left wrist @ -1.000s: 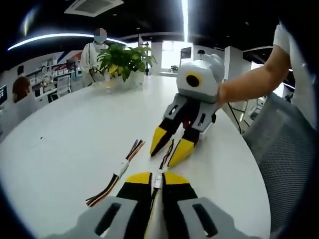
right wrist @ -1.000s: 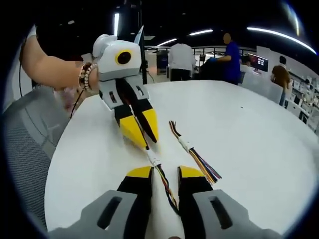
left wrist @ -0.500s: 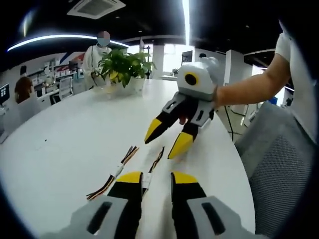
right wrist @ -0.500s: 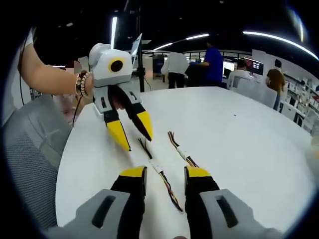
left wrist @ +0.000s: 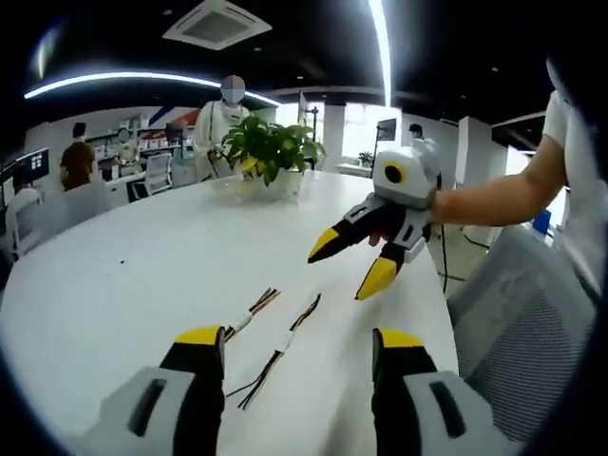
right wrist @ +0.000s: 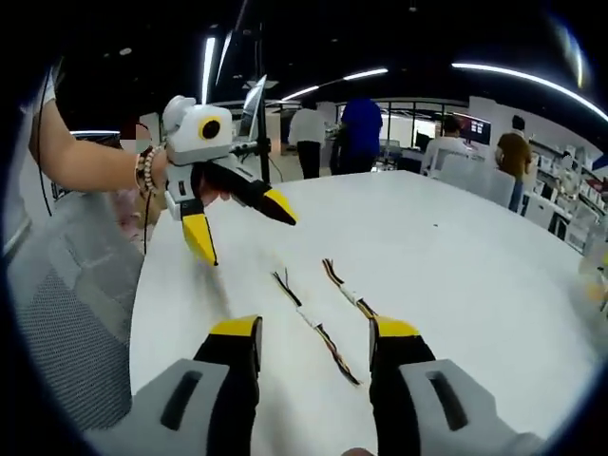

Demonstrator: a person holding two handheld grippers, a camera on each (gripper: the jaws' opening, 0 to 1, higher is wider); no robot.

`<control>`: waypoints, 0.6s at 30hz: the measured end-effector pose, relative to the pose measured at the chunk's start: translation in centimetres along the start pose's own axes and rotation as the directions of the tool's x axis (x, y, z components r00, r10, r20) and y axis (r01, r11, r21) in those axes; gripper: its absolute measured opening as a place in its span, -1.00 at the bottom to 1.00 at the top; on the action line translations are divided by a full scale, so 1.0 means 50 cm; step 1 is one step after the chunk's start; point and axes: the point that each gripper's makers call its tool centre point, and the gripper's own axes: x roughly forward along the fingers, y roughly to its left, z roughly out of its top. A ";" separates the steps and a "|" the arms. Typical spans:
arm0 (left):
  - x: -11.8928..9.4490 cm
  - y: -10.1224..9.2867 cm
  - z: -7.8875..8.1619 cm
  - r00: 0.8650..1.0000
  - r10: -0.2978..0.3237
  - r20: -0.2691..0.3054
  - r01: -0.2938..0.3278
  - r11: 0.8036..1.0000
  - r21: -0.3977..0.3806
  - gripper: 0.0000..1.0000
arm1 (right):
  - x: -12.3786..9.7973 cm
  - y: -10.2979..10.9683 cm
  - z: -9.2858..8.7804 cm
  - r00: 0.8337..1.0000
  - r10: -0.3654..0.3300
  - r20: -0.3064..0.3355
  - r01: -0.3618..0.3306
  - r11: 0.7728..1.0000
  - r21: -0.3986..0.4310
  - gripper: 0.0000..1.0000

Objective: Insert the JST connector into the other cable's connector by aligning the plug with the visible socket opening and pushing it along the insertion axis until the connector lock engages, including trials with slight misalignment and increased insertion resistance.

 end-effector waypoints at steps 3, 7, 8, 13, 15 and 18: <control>-0.021 -0.013 -0.003 1.000 0.014 -0.001 -0.014 1.000 0.004 0.31 | -0.019 0.006 0.003 1.000 -0.021 0.010 0.021 1.000 0.006 -0.09; -0.048 -0.020 0.000 0.999 0.040 0.020 -0.040 0.999 -0.013 0.38 | -0.042 0.014 0.005 0.999 -0.047 0.026 0.046 0.999 0.016 -0.04; -0.054 -0.023 0.001 0.999 0.039 0.024 -0.039 0.999 -0.015 0.39 | -0.050 0.018 0.006 0.998 -0.054 0.030 0.054 0.998 0.018 -0.03; -0.090 -0.034 0.011 0.997 0.064 0.040 -0.064 0.998 -0.012 0.42 | -0.080 0.023 0.011 0.994 -0.093 0.052 0.091 0.995 0.031 0.02; -0.104 -0.042 0.019 0.996 0.061 0.061 -0.060 0.998 -0.025 0.43 | -0.095 0.025 0.015 0.992 -0.110 0.069 0.108 0.994 0.037 0.04; -0.132 -0.047 0.017 0.994 0.086 0.061 -0.085 0.996 -0.019 0.44 | -0.119 0.027 0.015 0.987 -0.138 0.078 0.135 0.990 0.046 0.05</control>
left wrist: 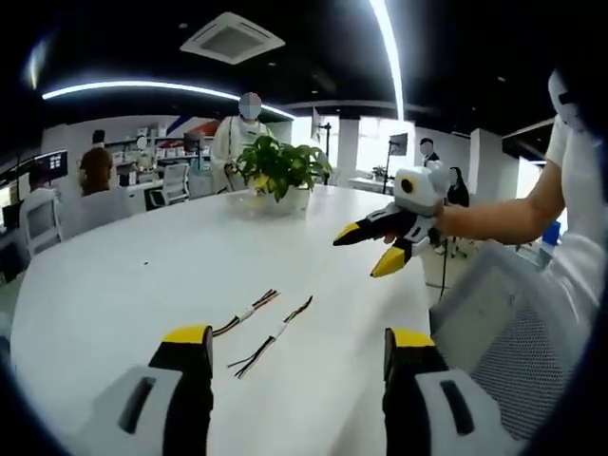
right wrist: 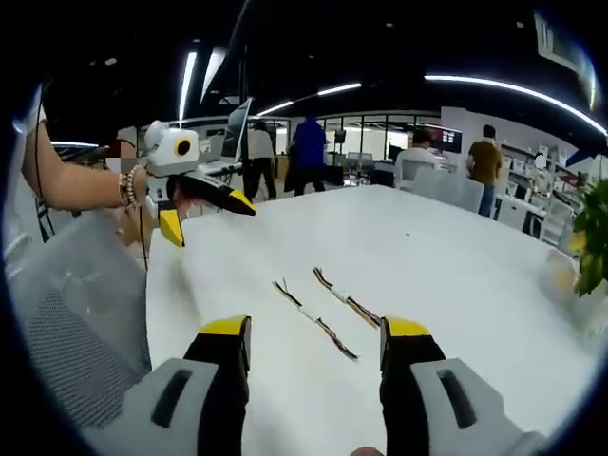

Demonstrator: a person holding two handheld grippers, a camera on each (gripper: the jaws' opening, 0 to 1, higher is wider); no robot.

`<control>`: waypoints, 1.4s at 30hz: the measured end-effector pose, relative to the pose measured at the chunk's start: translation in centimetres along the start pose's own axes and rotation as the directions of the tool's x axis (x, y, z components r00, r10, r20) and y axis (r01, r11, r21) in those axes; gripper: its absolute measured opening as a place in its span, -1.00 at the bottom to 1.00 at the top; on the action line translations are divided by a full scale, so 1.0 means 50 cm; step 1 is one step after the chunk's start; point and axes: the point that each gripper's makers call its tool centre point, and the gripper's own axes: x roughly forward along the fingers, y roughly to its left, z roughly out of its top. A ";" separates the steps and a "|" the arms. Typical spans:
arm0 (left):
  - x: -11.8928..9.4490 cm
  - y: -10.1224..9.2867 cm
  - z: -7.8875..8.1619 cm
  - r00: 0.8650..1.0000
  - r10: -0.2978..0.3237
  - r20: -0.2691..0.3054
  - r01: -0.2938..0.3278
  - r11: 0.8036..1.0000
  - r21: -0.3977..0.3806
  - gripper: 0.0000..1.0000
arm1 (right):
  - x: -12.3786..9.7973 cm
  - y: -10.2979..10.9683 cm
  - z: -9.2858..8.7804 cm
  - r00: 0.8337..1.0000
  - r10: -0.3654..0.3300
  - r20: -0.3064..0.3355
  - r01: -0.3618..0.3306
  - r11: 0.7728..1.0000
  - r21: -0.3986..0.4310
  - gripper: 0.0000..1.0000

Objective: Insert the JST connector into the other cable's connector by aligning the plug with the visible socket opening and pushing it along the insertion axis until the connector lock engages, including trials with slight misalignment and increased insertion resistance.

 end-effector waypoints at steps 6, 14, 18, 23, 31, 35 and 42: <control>-0.065 -0.011 0.001 0.998 0.047 0.034 -0.046 0.999 -0.012 0.51 | -0.043 -0.005 -0.004 0.998 -0.059 0.025 0.058 0.998 0.034 0.12; -0.154 -0.024 -0.010 0.987 0.141 0.070 -0.139 0.990 -0.038 0.51 | -0.105 0.003 -0.009 0.990 -0.135 0.033 0.134 0.991 0.012 0.10; -0.188 -0.035 -0.022 0.981 0.182 0.067 -0.181 0.983 -0.034 0.51 | -0.131 0.022 -0.013 0.987 -0.155 0.047 0.155 0.988 0.008 0.10; -0.216 -0.053 -0.046 0.972 0.220 0.076 -0.216 0.974 -0.063 0.51 | -0.145 0.052 -0.028 0.986 -0.160 0.039 0.160 0.987 0.004 0.15; -0.238 -0.070 -0.060 0.960 0.254 0.115 -0.238 0.962 -0.130 0.50 | -0.157 0.087 -0.050 0.986 -0.167 0.029 0.166 0.986 0.018 0.19; -0.242 -0.084 -0.057 0.958 0.254 0.136 -0.231 0.959 -0.165 0.50 | -0.161 0.093 -0.049 0.982 -0.183 0.036 0.182 0.983 0.026 0.11; -0.237 -0.114 -0.075 0.965 0.235 0.114 -0.214 0.962 -0.170 0.51 | -0.166 0.085 -0.054 0.976 -0.217 0.000 0.217 0.976 0.003 0.16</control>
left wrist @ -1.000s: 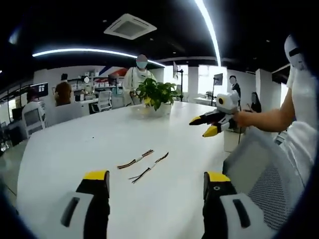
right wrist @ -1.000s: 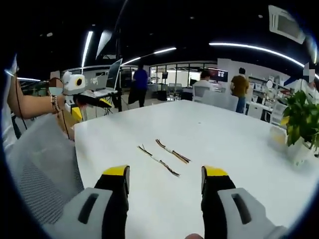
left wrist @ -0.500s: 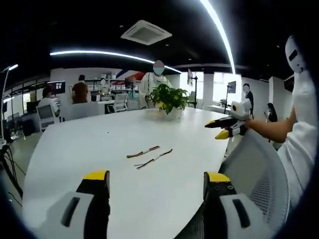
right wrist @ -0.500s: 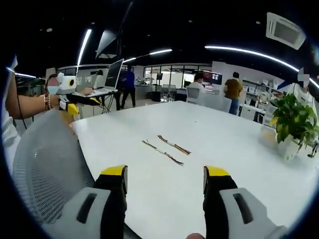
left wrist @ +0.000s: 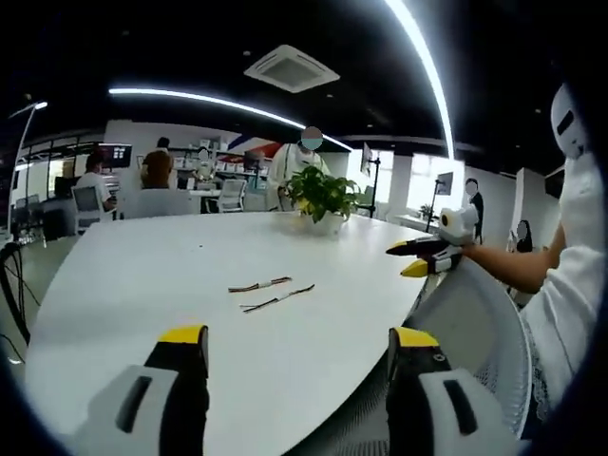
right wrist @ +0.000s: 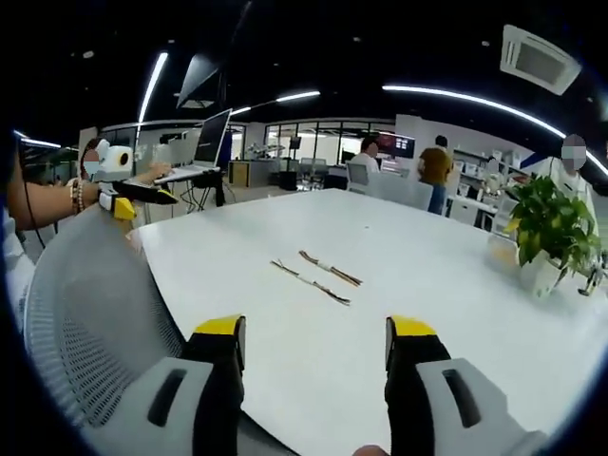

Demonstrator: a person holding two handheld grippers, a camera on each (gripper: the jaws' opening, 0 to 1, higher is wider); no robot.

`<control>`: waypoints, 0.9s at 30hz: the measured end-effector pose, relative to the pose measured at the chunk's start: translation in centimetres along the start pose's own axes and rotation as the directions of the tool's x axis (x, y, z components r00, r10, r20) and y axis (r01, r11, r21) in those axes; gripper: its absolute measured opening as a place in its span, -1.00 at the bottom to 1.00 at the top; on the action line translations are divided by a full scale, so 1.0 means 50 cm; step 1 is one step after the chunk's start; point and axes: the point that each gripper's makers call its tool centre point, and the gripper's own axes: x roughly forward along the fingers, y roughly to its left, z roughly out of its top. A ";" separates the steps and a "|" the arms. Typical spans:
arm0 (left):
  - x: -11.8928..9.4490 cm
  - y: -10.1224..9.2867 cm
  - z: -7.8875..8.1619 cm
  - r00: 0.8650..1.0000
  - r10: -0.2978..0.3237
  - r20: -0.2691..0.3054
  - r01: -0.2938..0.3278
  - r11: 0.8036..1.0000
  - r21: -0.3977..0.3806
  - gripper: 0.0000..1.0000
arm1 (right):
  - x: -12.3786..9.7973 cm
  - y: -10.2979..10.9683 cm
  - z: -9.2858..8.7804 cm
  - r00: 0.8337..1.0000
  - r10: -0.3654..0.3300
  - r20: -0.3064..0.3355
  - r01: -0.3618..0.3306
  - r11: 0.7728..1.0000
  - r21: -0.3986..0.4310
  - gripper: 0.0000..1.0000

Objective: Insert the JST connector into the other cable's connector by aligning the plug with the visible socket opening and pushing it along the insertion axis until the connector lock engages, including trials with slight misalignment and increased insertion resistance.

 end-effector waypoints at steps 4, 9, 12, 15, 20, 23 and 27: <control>-0.004 -0.011 0.004 1.000 -0.006 0.013 0.007 1.000 -0.024 0.51 | -0.001 -0.001 -0.008 0.999 -0.006 -0.033 0.006 1.000 -0.019 0.16; -0.006 0.000 -0.008 1.000 0.022 -0.011 -0.023 0.997 -0.078 0.53 | -0.003 -0.007 -0.011 0.999 -0.024 -0.036 0.025 1.000 0.002 0.16; -0.006 0.004 -0.018 0.999 0.035 -0.029 -0.038 0.991 -0.126 0.59 | -0.003 -0.010 -0.015 0.999 -0.026 -0.044 0.027 0.999 0.019 0.19; -0.009 0.006 -0.021 0.998 0.053 -0.034 -0.057 0.990 -0.131 0.65 | -0.003 -0.009 -0.020 0.998 -0.024 -0.058 0.026 0.999 0.034 0.23; -0.010 0.008 -0.026 0.997 0.065 -0.043 -0.070 0.985 -0.156 0.73 | -0.005 -0.011 -0.023 0.998 -0.030 -0.057 0.033 0.998 0.054 0.23; -0.009 0.008 -0.029 0.997 0.067 -0.049 -0.074 0.983 -0.166 0.75 | -0.005 -0.014 -0.023 0.998 -0.031 -0.050 0.034 0.997 0.074 0.25; -0.010 0.007 -0.029 0.996 0.074 -0.050 -0.081 0.984 -0.159 0.74 | -0.006 -0.015 -0.024 0.998 -0.035 -0.045 0.039 0.996 0.084 0.24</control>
